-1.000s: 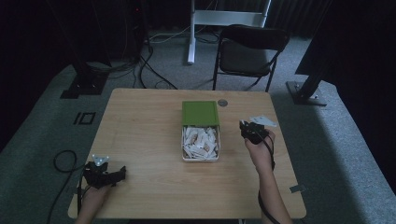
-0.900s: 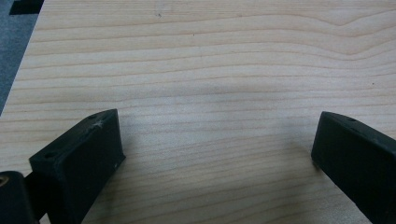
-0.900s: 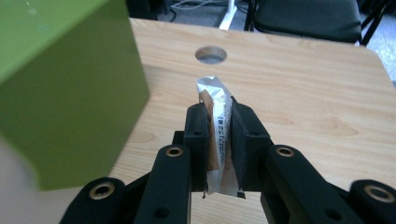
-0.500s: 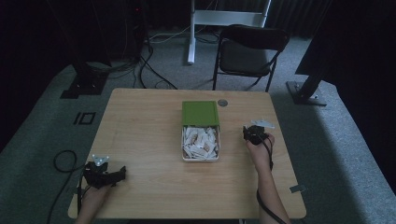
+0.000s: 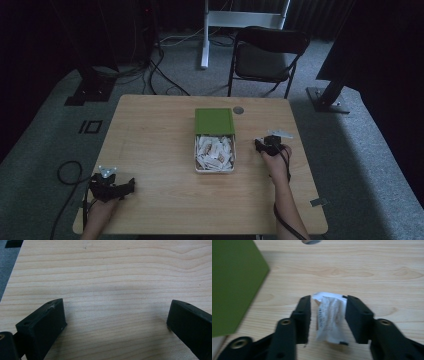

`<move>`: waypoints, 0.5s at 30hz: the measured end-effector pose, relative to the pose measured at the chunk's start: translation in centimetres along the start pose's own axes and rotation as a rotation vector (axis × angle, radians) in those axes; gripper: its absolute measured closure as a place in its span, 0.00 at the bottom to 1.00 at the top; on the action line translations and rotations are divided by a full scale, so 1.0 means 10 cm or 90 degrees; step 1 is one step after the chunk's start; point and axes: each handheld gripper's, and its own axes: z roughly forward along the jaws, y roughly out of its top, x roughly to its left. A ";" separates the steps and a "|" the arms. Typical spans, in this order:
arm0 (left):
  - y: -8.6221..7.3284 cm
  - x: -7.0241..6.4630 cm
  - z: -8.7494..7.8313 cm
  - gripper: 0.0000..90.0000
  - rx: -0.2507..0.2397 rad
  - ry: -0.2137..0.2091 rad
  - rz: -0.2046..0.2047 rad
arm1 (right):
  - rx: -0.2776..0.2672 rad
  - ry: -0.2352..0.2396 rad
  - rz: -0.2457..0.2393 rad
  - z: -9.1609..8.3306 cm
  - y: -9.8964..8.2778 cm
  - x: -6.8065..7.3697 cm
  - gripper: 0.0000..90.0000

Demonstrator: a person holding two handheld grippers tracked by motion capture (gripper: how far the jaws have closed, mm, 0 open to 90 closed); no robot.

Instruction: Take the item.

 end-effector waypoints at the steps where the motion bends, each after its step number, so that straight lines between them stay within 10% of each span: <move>1: 0.00 0.00 0.00 0.03 0.000 0.000 0.000 | -0.003 0.004 -0.001 -0.02 0.00 0.01 0.56; 8: 0.00 0.00 0.00 0.03 0.000 0.000 0.000 | -0.032 0.005 -0.029 -0.15 -0.05 0.05 0.32; 15: 0.00 0.00 0.00 0.03 0.000 0.000 0.000 | -0.051 -0.005 0.012 -0.31 -0.14 0.04 0.24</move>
